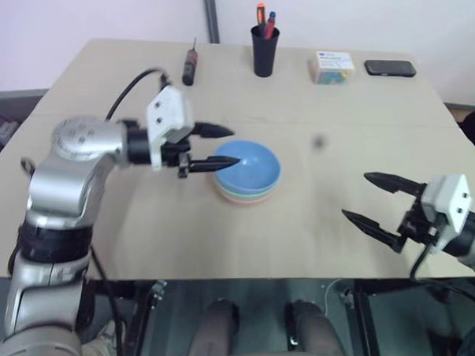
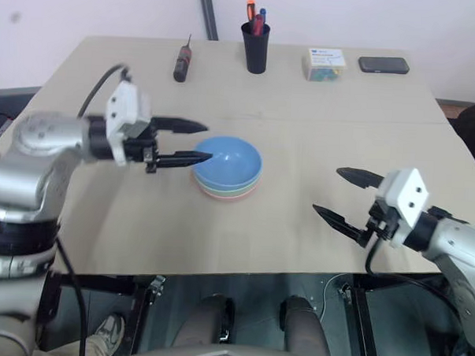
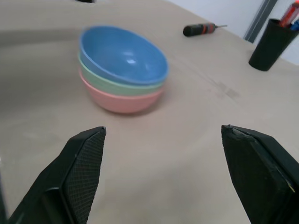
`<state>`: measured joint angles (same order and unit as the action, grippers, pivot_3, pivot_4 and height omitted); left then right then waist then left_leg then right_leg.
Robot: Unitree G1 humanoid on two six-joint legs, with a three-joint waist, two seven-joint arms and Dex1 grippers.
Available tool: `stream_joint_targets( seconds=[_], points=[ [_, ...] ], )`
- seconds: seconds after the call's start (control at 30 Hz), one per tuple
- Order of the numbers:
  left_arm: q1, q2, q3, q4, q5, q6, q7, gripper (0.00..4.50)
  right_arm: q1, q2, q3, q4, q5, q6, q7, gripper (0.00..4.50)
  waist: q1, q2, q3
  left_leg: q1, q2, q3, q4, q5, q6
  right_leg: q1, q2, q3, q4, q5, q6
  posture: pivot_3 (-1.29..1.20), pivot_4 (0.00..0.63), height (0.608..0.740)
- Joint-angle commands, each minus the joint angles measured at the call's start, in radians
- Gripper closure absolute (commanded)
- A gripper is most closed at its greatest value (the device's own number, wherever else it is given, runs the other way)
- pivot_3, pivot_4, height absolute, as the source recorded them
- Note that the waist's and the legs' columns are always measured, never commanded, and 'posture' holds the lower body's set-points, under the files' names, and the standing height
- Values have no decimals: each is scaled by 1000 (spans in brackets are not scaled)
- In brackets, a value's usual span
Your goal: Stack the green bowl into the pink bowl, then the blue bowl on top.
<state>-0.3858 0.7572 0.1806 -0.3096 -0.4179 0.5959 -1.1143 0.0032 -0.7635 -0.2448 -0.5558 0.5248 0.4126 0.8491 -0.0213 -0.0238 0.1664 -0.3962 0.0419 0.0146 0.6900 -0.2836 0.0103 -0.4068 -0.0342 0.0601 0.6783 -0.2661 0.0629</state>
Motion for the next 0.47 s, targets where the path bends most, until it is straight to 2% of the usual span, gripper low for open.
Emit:
stream_joint_targets(
  seconds=[0.03, 0.2, 0.3, 0.47],
  points=[
    [150, 18, 124, -131, -112, 50, 6, 28, -35, -12, 16, 68, -7, -48, 54, 0, 5, 0, 0, -1, 0, 1, 0, 0, 0, -1, 0, 0, 0, 0, 0, 0, 150, 740],
    [421, 21, 316, -186, -119, 16, 42, 28, 7, -77, -56, 153, 4, -75, 158, 0, 14, -1, 1, -2, -1, 1, -1, 0, 0, -1, -2, 0, -2, 0, 0, 0, 150, 740],
    [565, 11, 422, -235, -180, 46, 25, 28, 78, -116, -138, 160, 8, -81, 198, 0, 13, -1, 0, -1, -1, 2, -1, 0, 0, -1, -3, 0, -2, 0, 0, 0, 150, 740],
    [633, 12, 459, -245, -178, -10, 43, 28, 109, -130, -194, 154, 28, -73, 208, 0, 12, -1, 0, 1, -1, 3, -2, 0, 0, 0, -2, 0, -1, 0, 0, 0, 150, 740]
  ],
)
